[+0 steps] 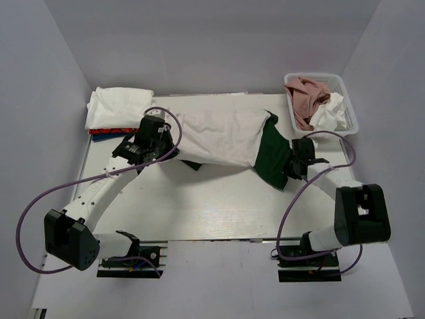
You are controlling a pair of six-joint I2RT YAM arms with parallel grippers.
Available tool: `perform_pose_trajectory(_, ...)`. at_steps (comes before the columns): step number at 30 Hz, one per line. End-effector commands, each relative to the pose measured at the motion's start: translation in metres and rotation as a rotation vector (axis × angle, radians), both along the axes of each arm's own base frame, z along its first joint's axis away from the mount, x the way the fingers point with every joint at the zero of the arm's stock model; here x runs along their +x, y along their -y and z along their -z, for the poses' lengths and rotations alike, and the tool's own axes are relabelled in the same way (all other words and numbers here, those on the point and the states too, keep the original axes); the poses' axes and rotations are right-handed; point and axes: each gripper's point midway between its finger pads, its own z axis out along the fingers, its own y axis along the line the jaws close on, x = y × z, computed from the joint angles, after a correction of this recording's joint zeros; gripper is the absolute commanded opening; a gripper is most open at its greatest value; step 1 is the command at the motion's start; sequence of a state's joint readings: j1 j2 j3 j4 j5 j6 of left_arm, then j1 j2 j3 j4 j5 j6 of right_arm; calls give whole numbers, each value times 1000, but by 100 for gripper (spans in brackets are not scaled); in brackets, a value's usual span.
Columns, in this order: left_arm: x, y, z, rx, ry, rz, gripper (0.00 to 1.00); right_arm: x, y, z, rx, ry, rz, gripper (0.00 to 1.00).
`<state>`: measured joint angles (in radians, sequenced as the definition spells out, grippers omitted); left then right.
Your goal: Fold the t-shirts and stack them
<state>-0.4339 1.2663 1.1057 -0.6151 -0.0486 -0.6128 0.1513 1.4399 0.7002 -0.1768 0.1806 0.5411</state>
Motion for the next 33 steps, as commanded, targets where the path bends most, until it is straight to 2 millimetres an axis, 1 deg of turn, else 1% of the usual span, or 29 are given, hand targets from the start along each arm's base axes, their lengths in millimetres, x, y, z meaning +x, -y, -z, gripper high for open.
perform_pose_trajectory(1,7,-10,-38,1,99,-39,0,40,7,-84,-21,270,35,0)
perform_pose_trajectory(3,8,-10,-60,-16,152,-35,0,49,10,-114,-32,377,39,0)
perform_pose_trajectory(4,8,-10,-68,-25,170,-35,0,51,12,-146,-29,466,42,0)
perform_pose_trajectory(6,7,-11,-98,-53,246,-32,0,48,14,-200,-31,630,38,0)
perform_pose_trajectory(7,6,-14,-108,-48,277,-35,0,50,17,-228,-33,698,50,0)
perform_pose_trajectory(8,7,-16,-129,-62,324,-49,0,40,20,-261,-35,785,51,0)
perform_pose_trajectory(10,1,-25,-158,-71,400,-69,0,34,25,-308,-57,893,57,0)
perform_pose_trajectory(11,-1,-26,-181,-93,465,-68,0,21,28,-334,-64,965,60,0)
perform_pose_trajectory(12,-5,-25,-195,-100,504,-54,0,17,32,-355,-82,1019,61,0)
perform_pose_trajectory(13,-11,-31,-211,-106,548,-64,0,12,32,-372,-87,1062,58,0)
perform_pose_trajectory(14,-18,-34,-236,-133,602,-68,0,-3,39,-415,-107,1151,73,0)
perform_pose_trajectory(15,-22,-38,-250,-128,638,-72,0,-8,42,-424,-119,1156,80,0)
perform_pose_trajectory(16,-34,-44,-276,-150,702,-74,0,-24,44,-459,-114,1220,90,0)
perform_pose_trajectory(17,-41,-45,-289,-169,732,-67,0,-28,44,-465,-128,1224,76,0)
perform_pose_trajectory(18,-49,-46,-304,-173,777,-40,0,-37,43,-477,-127,1253,62,0)
perform_pose_trajectory(19,-60,-49,-324,-199,824,-32,0,-47,42,-487,-121,1283,53,0)
perform_pose_trajectory(20,-74,-53,-339,-210,869,-22,0,-67,42,-512,-113,1346,39,0)
perform_pose_trajectory(21,-85,-54,-350,-231,899,-2,0,-84,43,-524,-107,1391,34,0)
perform_pose_trajectory(22,-98,-60,-364,-240,943,4,0,-97,44,-538,-112,1435,29,0)
perform_pose_trajectory(23,-108,-62,-373,-254,970,14,0,-110,39,-549,-100,1476,-7,0)
perform_pose_trajectory(24,-130,-68,-389,-283,1024,32,0,-137,43,-568,-105,1543,1,0)
perform_pose_trajectory(26,-152,-72,-401,-307,1066,62,0,-158,48,-581,-122,1585,14,0)
perform_pose_trajectory(27,-164,-72,-406,-318,1082,87,0,-187,54,-603,-125,1657,31,0)
perform_pose_trajectory(28,-183,-78,-414,-335,1119,98,0,-200,58,-607,-149,1674,40,0)
perform_pose_trajectory(29,-192,-80,-419,-345,1141,107,0,-216,62,-612,-148,1702,55,0)
perform_pose_trajectory(30,-201,-80,-421,-352,1151,129,0,-227,65,-617,-150,1726,70,0)
perform_pose_trajectory(31,-212,-85,-428,-361,1178,127,0,-245,68,-620,-148,1760,74,0)
perform_pose_trajectory(32,-221,-89,-429,-366,1190,126,0,-252,69,-621,-146,1774,74,0)
perform_pose_trajectory(33,-225,-91,-432,-369,1200,126,0,-256,68,-621,-148,1781,69,0)
